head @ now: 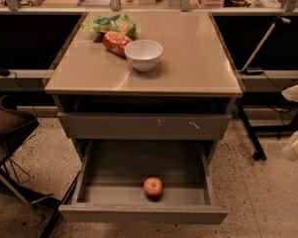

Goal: Pick apple from middle drawer and place on counter

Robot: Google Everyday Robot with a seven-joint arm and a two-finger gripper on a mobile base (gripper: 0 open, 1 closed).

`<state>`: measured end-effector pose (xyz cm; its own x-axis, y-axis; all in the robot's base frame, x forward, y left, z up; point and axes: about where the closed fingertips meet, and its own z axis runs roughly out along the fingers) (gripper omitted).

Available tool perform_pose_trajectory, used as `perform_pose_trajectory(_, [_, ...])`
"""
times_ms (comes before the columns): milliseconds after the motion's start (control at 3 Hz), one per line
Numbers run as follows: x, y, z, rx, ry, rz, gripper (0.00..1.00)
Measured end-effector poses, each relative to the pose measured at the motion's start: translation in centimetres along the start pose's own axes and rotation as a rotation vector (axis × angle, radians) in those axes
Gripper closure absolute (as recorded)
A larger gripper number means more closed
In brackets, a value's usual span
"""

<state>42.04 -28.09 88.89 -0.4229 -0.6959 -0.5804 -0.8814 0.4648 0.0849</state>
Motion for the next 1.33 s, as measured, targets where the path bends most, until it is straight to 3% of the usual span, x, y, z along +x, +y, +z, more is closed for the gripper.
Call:
perform_pose_trajectory(333, [0.6, 0.0, -0.3, 0.004, -0.020, 0.025, 0.00])
perform_pose_trajectory(1000, [1.1, 6.6, -6.8, 0.060, 0.204, 0.116, 0.00])
perform_pose_trajectory(1333, [1.0, 6.3, -6.6, 0.081, 0.189, 0.110, 0.00])
